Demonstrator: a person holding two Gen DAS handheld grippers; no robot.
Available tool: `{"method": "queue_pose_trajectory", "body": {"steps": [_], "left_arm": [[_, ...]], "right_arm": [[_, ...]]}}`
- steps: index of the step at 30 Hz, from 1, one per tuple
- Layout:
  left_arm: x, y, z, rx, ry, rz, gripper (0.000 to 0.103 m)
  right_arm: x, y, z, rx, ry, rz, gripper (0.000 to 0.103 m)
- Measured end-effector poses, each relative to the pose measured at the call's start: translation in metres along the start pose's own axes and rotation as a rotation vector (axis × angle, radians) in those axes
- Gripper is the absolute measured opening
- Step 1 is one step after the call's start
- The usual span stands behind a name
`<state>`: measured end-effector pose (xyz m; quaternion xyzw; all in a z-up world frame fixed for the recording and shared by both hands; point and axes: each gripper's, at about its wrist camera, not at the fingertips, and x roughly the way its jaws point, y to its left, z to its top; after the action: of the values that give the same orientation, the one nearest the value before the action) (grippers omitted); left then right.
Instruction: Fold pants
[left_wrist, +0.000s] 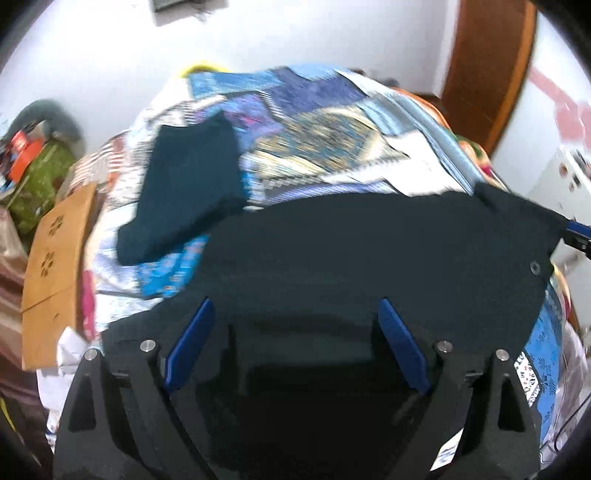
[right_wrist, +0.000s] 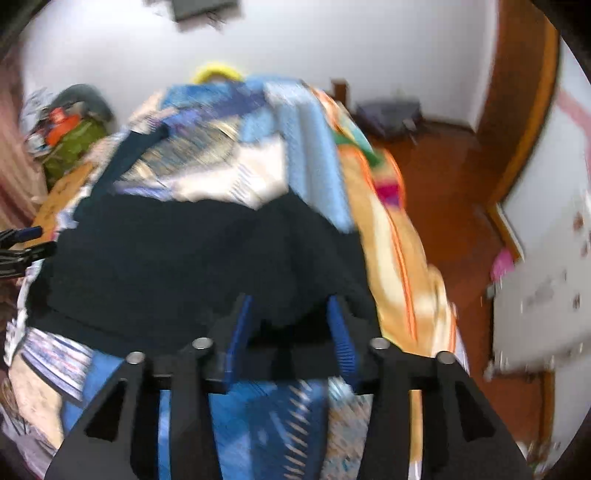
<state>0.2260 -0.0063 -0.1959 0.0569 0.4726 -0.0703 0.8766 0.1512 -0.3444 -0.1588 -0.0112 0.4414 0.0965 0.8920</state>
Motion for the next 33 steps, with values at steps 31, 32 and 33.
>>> {"method": "queue_pose_trajectory", "body": {"steps": [31,32,33], "left_arm": [[0.085,0.2,-0.103,-0.233,0.202,0.127,0.076],[0.084,0.2,-0.104,-0.229,0.198,0.138,0.074],[0.083,0.201,-0.106,-0.226,0.196,0.154,0.072]], "right_arm": [[0.214,0.322,0.096,-0.629,0.313,0.4,0.038],[0.215,0.326,0.093,-0.662,0.307,0.381,0.026],[0.215,0.33,0.089,-0.701,0.304,0.376,0.02]]}}
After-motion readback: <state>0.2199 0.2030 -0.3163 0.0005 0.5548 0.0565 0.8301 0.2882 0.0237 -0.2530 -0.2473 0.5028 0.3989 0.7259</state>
